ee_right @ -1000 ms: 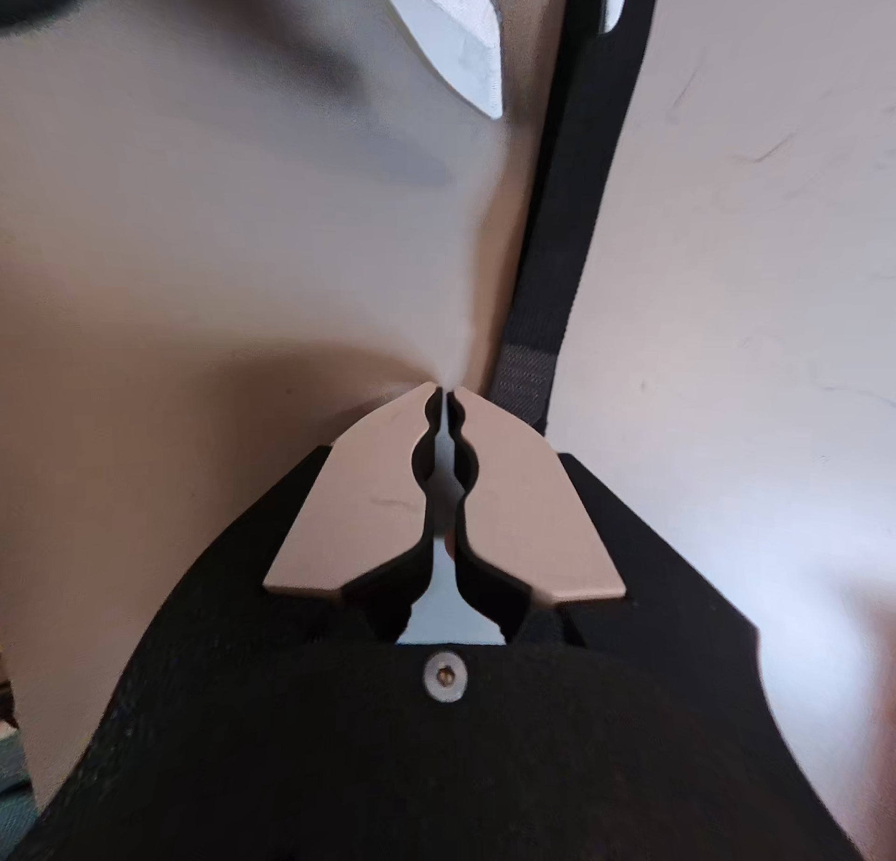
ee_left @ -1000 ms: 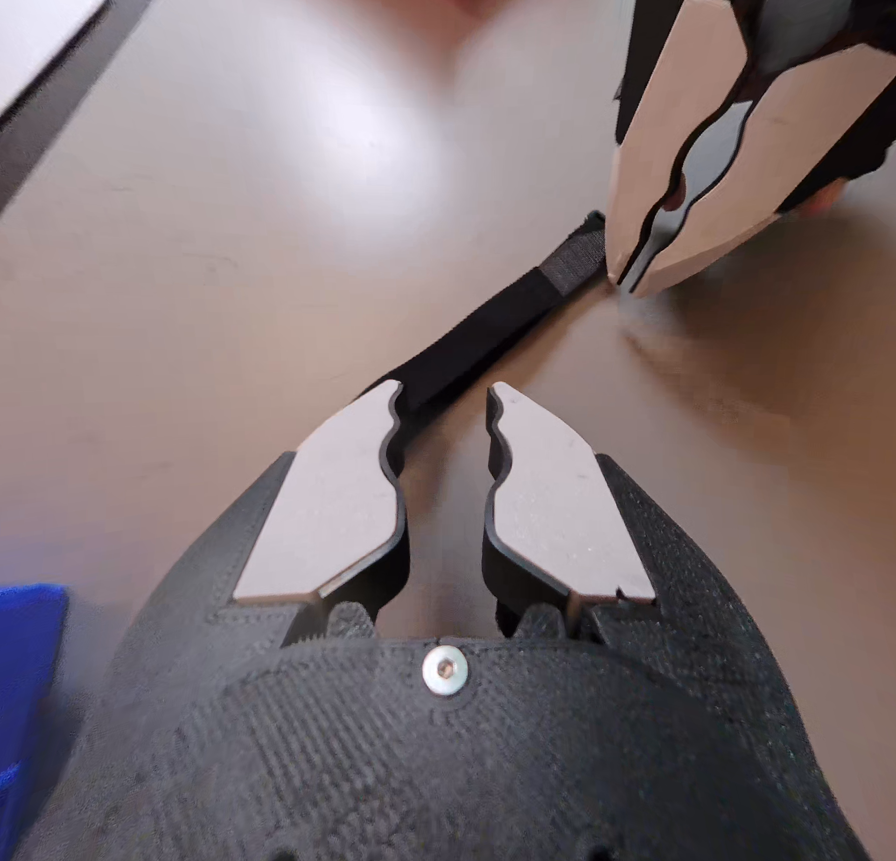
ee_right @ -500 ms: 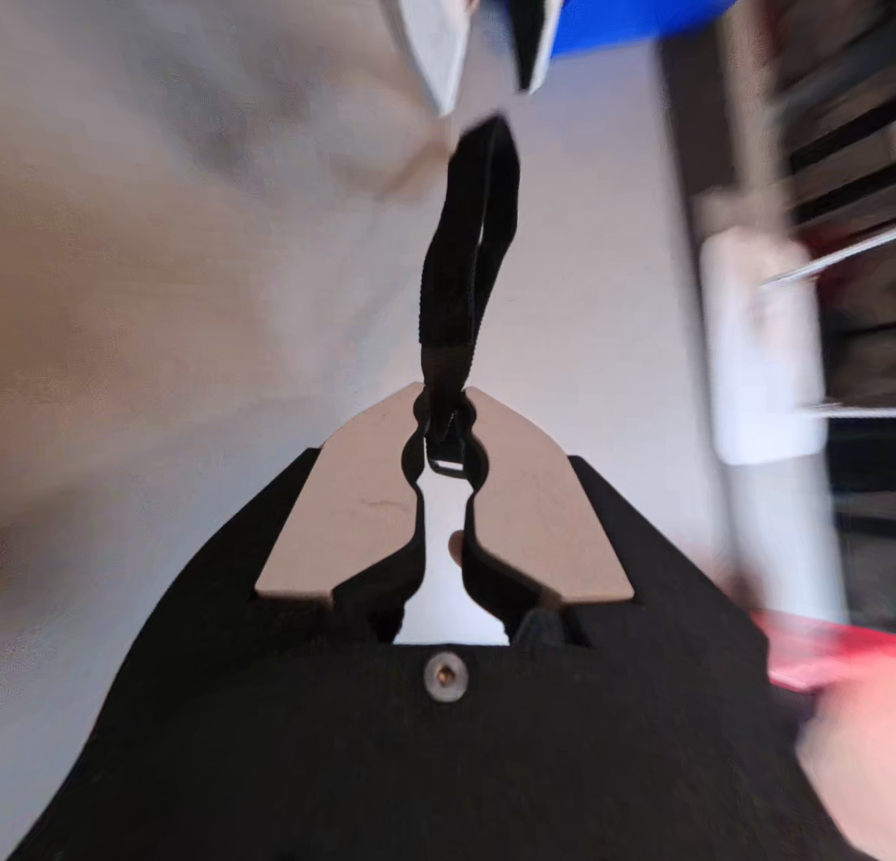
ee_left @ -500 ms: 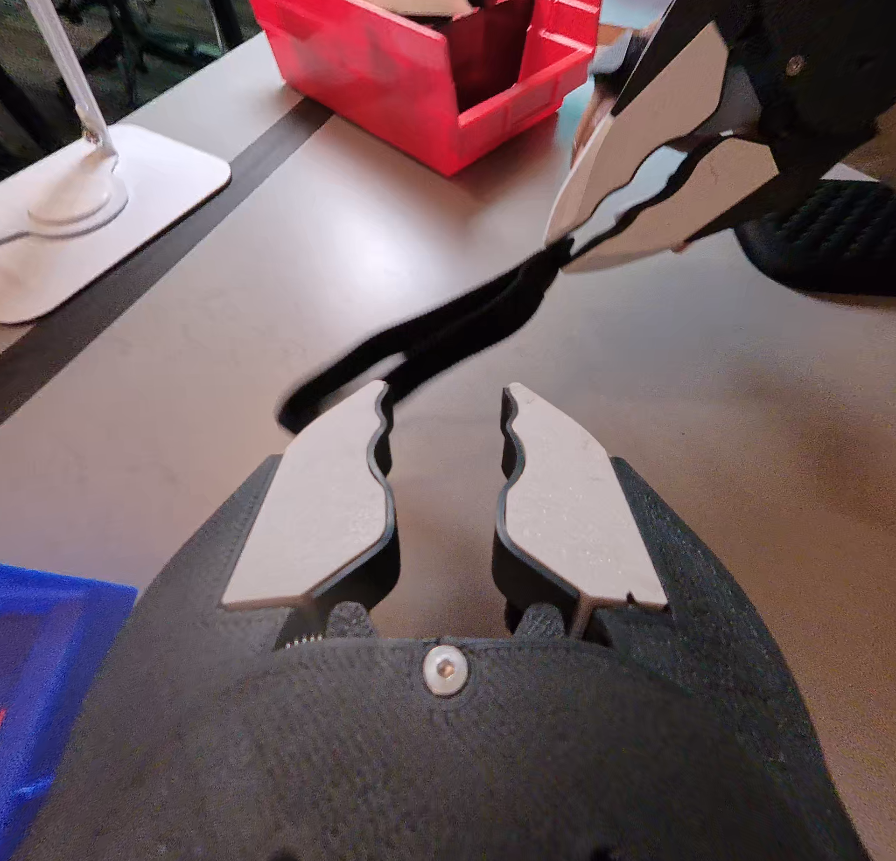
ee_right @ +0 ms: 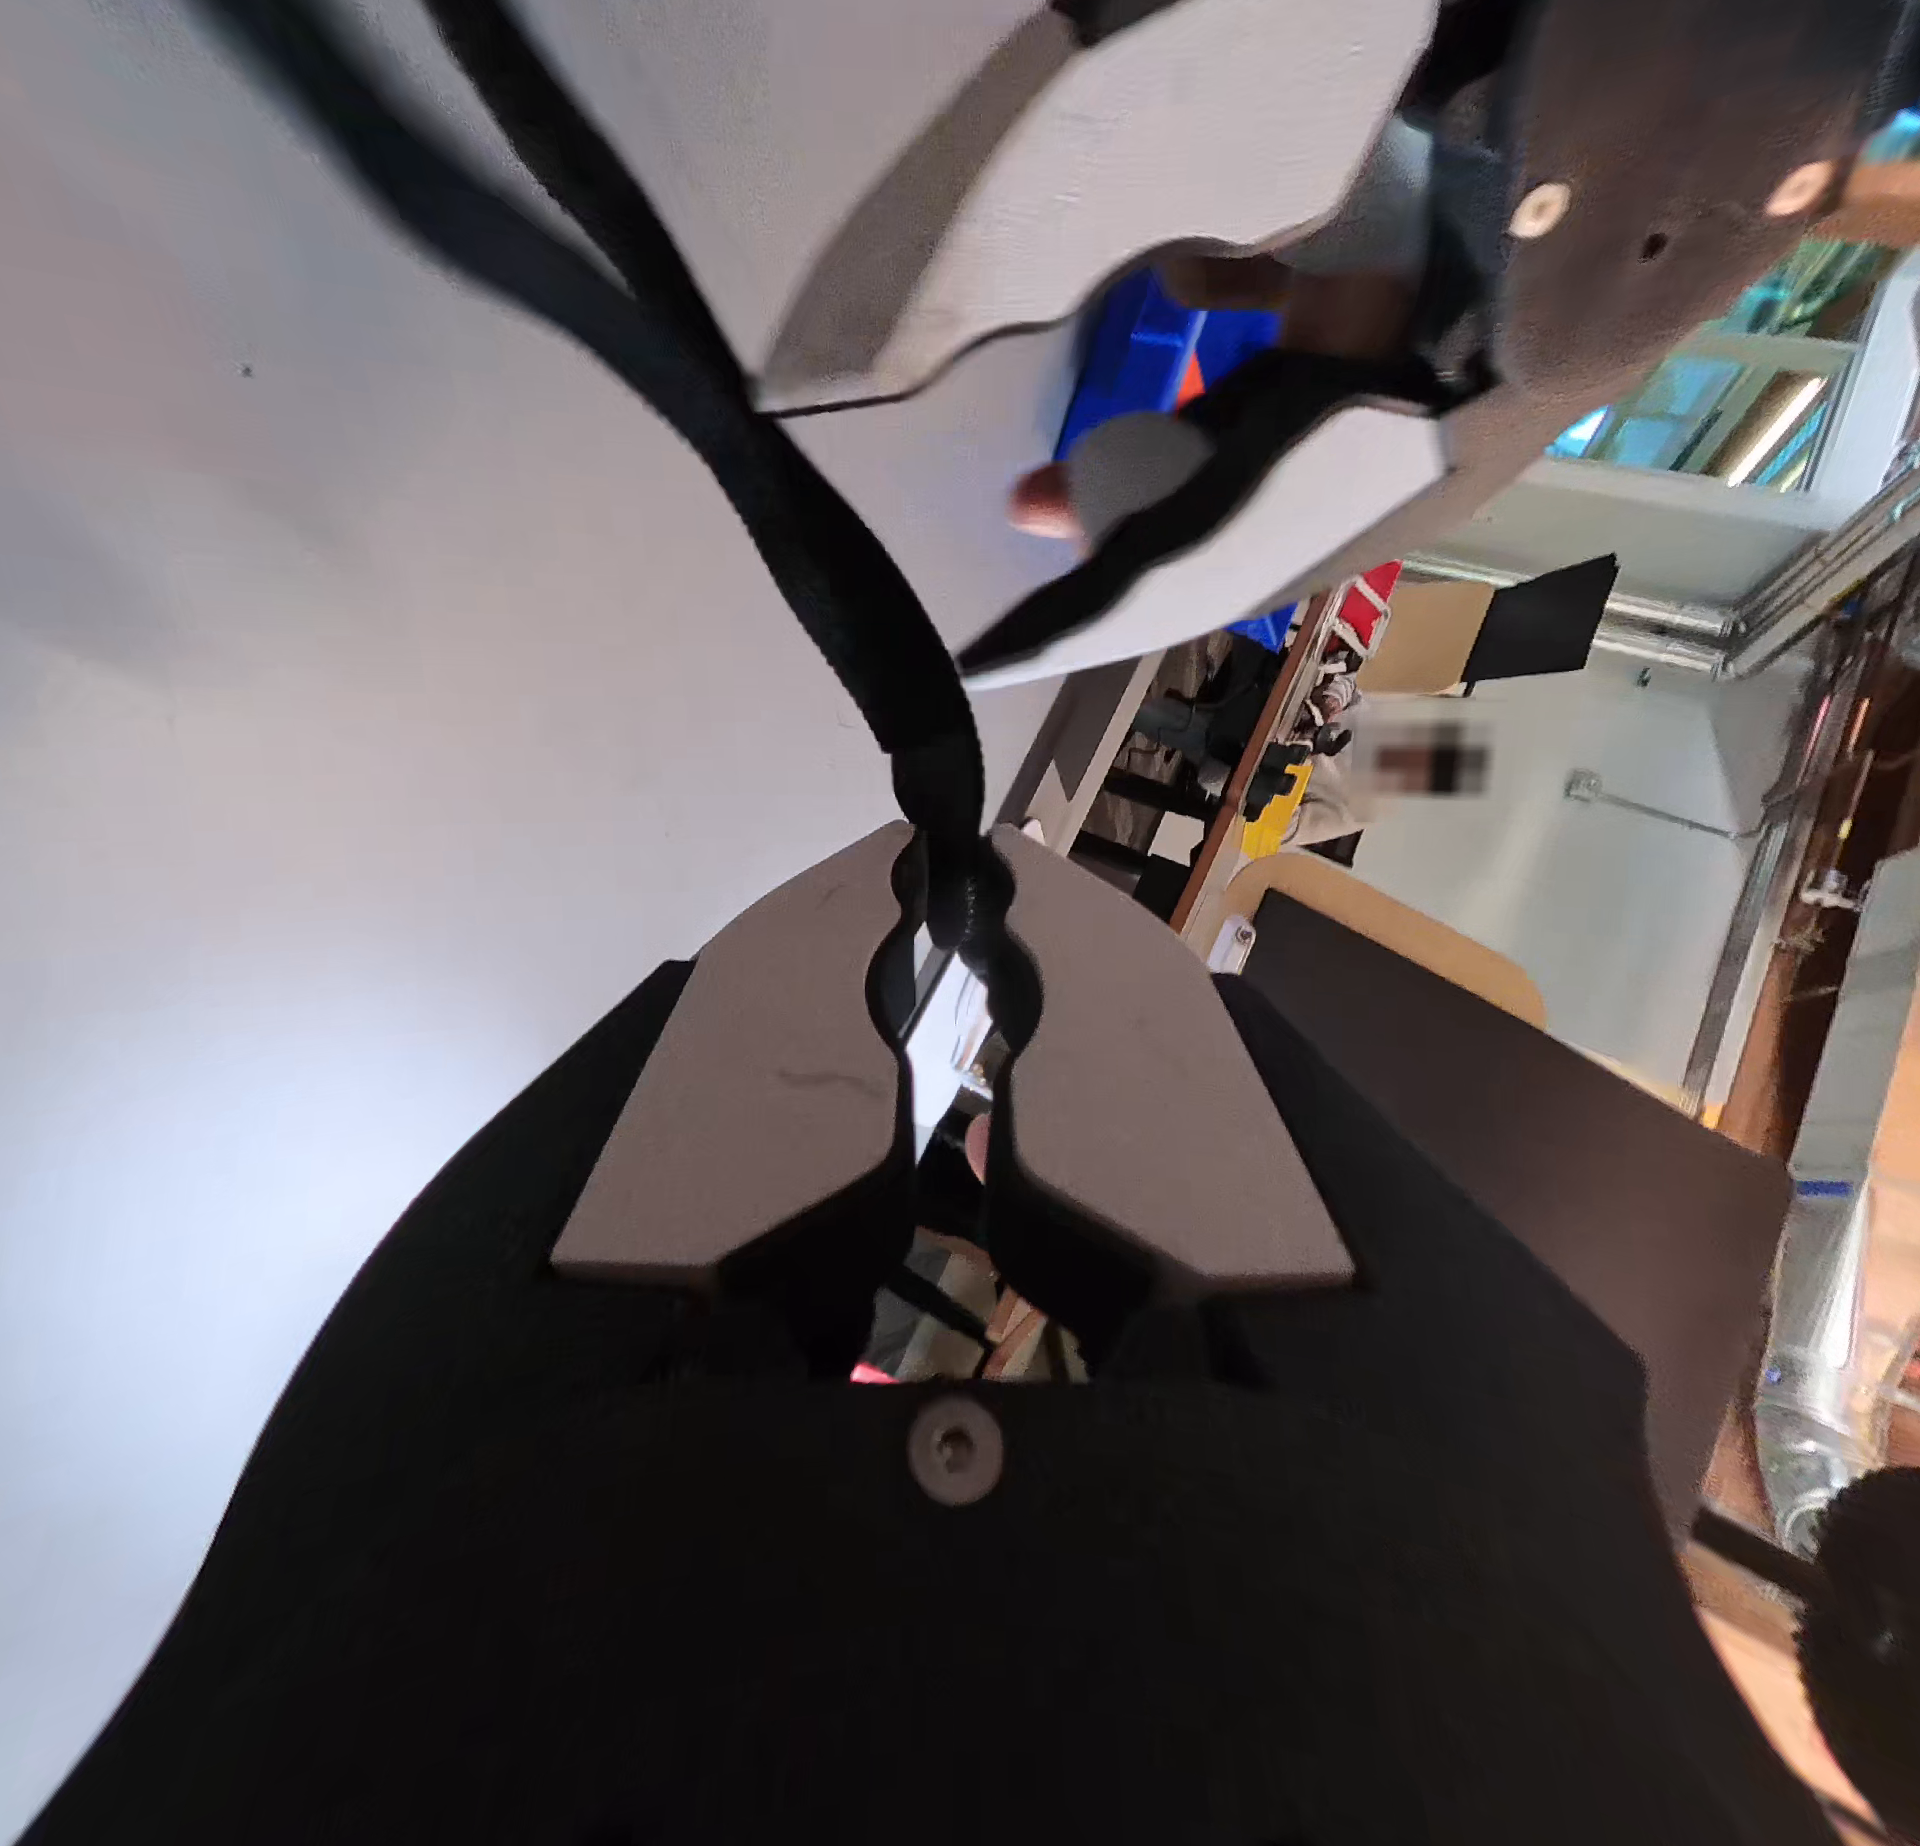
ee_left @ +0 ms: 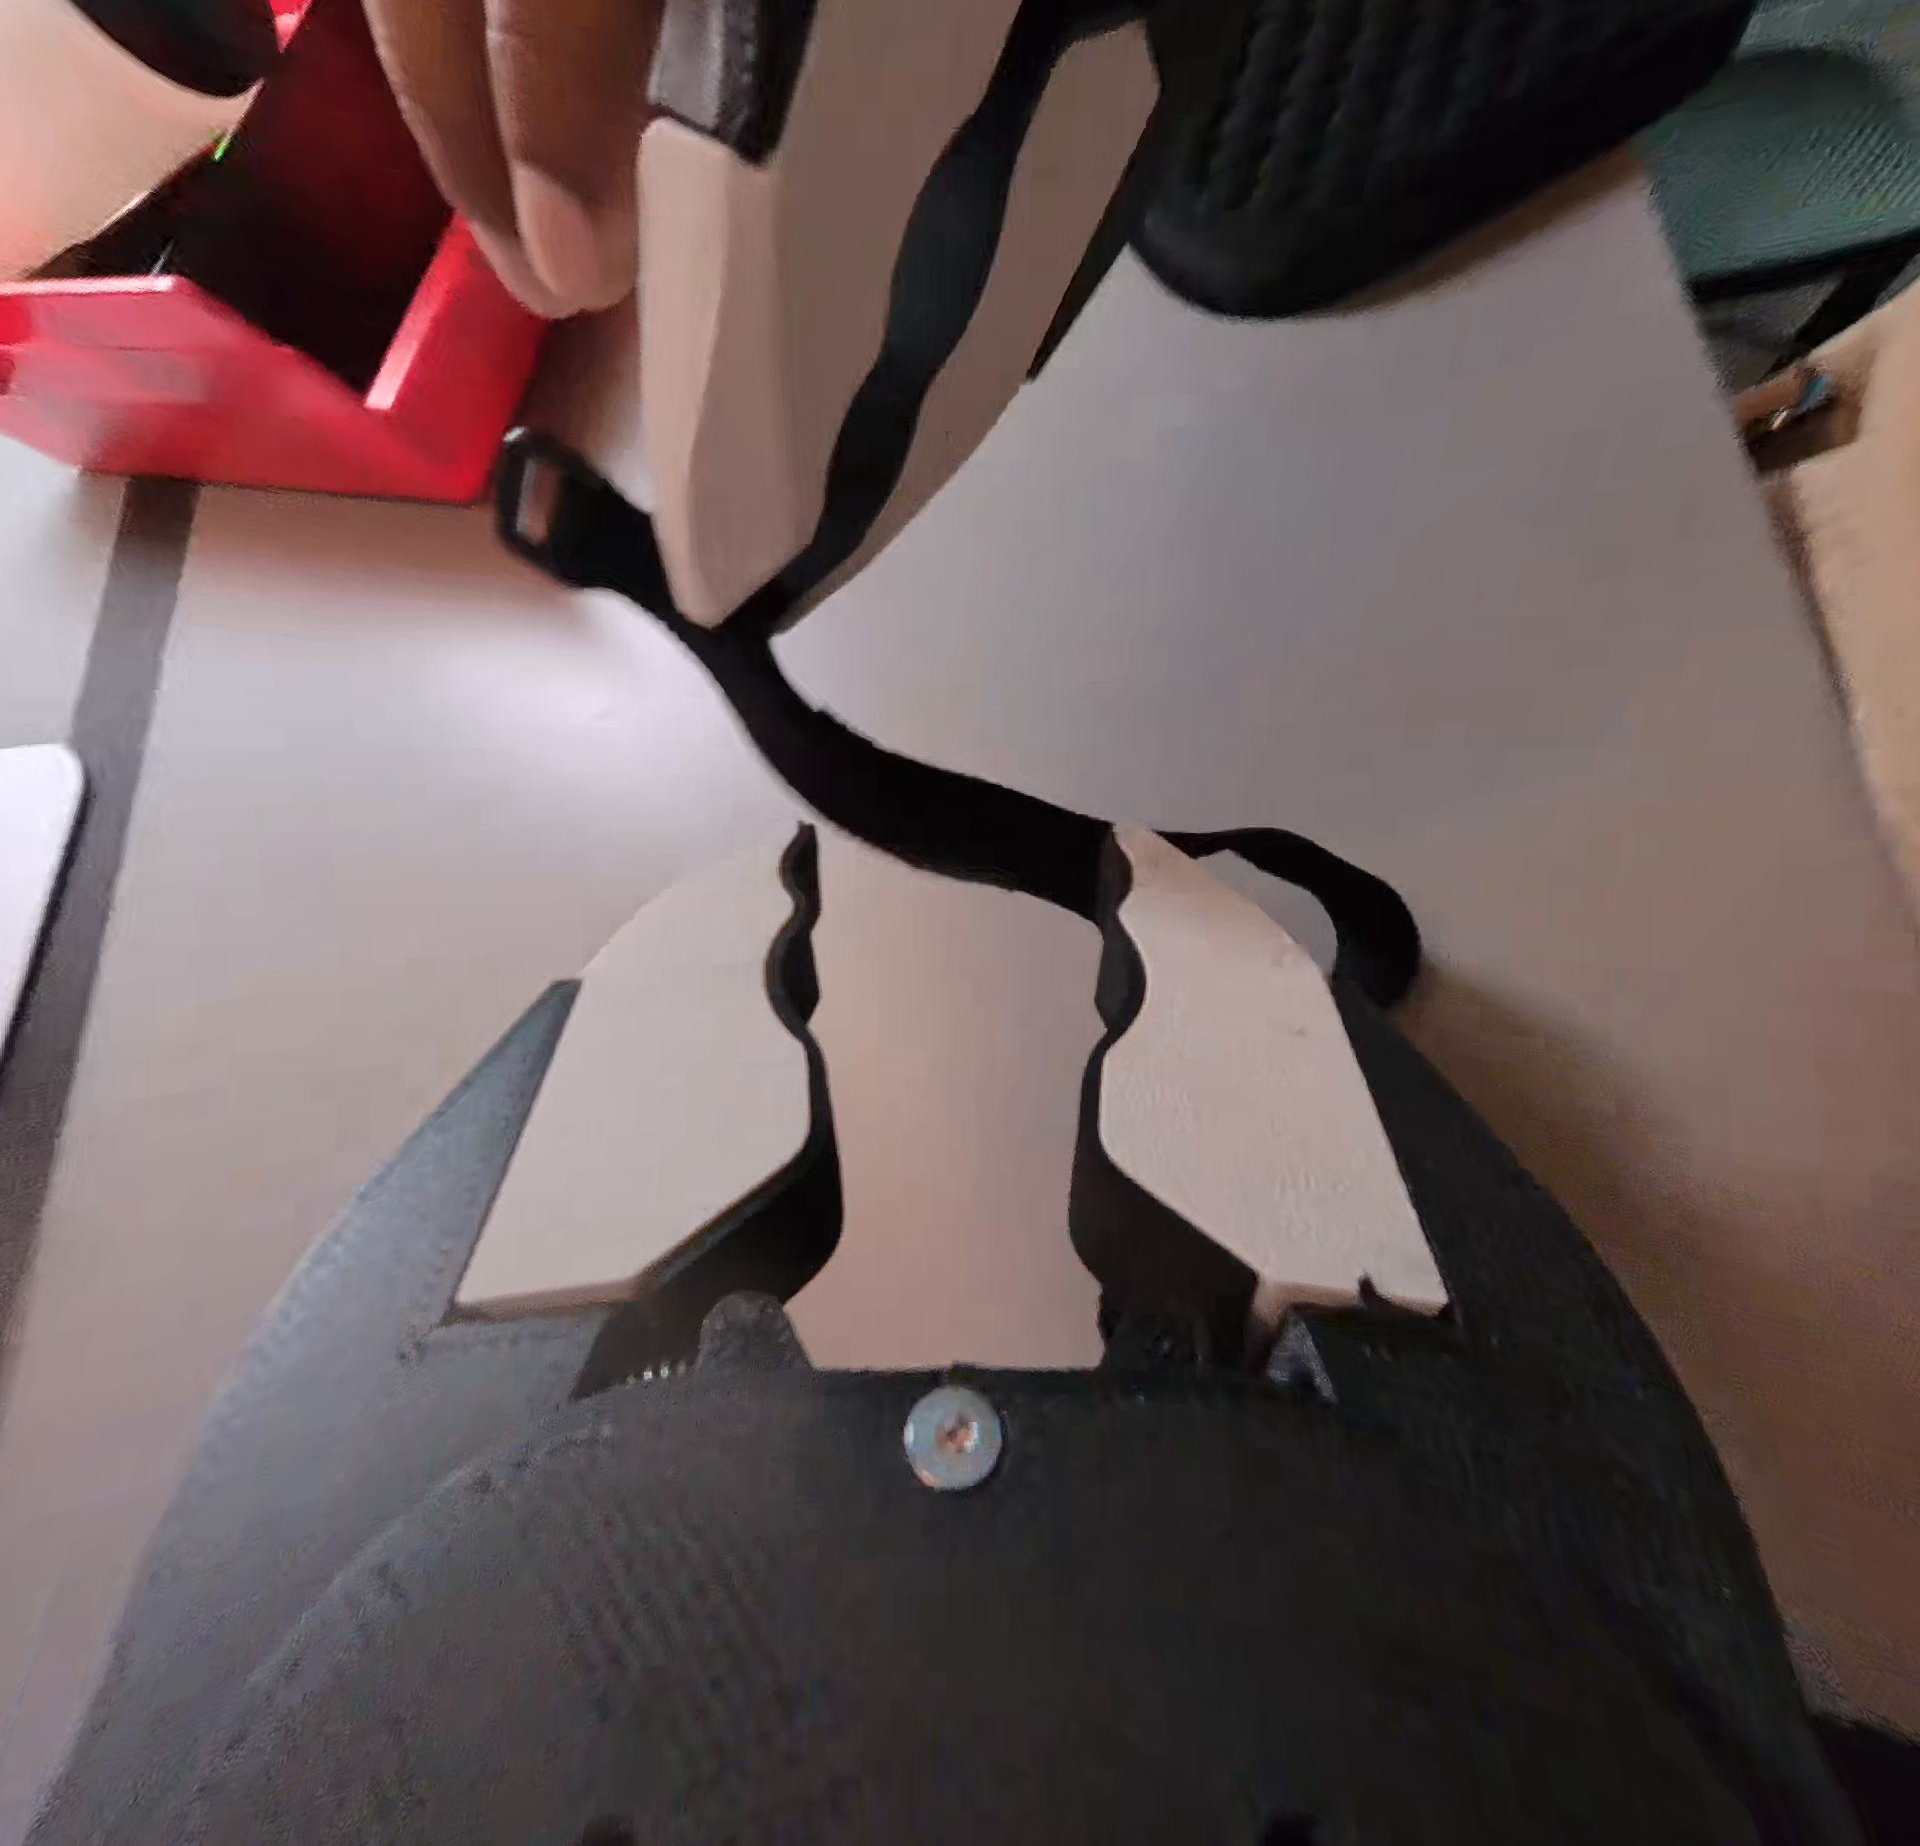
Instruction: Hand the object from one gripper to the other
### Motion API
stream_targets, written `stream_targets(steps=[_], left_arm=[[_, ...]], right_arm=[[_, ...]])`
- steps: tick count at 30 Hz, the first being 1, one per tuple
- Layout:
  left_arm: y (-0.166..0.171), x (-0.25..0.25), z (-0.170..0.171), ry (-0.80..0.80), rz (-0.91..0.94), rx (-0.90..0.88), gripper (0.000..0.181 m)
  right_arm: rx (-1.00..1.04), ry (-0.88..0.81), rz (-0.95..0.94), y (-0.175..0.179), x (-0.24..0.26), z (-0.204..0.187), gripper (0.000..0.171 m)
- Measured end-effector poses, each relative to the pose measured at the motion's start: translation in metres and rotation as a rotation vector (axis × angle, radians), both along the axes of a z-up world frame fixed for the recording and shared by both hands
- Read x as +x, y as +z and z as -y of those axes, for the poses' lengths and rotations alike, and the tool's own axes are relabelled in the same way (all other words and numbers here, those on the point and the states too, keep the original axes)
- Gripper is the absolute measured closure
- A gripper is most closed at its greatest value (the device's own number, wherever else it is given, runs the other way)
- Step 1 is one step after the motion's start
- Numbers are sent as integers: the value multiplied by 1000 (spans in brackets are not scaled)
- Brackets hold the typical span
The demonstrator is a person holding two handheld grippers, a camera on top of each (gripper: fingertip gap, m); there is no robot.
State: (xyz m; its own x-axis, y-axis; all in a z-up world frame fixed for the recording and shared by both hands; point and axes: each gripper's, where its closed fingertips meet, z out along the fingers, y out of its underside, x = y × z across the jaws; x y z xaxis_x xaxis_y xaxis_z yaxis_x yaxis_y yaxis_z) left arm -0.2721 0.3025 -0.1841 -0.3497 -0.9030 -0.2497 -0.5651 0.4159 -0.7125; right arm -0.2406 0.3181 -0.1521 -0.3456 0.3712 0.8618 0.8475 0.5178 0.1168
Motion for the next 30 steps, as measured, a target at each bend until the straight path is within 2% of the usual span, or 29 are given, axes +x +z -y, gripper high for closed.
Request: stream_targets(steps=[3,9,10,13,14,17,19,20,23,24,25,26,27,28,30], left_arm=[[0,10,13,-11,27,-129,137],[12,23,9,81,107,-454,135],[12,26,10,87,117,-469,146],[11,33,-8,191,146,-355,162],[15,33,-13,217,165,-335,163],[23,29,-34,321,214,-239,164],[32,28,-44,369,281,-132,164],[37,27,-48,392,313,-61,163],[46,33,-48,423,381,133,162],[47,37,-45,424,396,176,162],[48,40,-41,419,416,196,160],[51,41,-39,418,439,184,152],[57,39,-42,435,468,145,145],[66,34,-48,462,504,83,136],[85,16,-67,511,570,-70,131]], right_arm=[[10,-25,-58,9,-1,-1,167],[15,-54,-159,17,-2,4,168],[22,-61,-165,18,-2,5,168],[30,-102,-208,21,1,3,167],[-8,-136,-287,25,2,3,165],[-122,-259,-551,43,16,0,139],[-406,-373,-980,50,19,1,132],[-586,-397,-1182,48,17,3,122],[-893,-379,-1651,47,7,-2,117],[-964,-366,-1755,50,0,-4,120],[-1006,-382,-1810,50,-4,-10,136],[-1028,-411,-1813,50,-7,-16,160],[-1019,-406,-1790,57,-5,-22,167],[-958,-401,-1753,70,5,-32,167],[-773,-415,-1670,110,48,-55,168]])
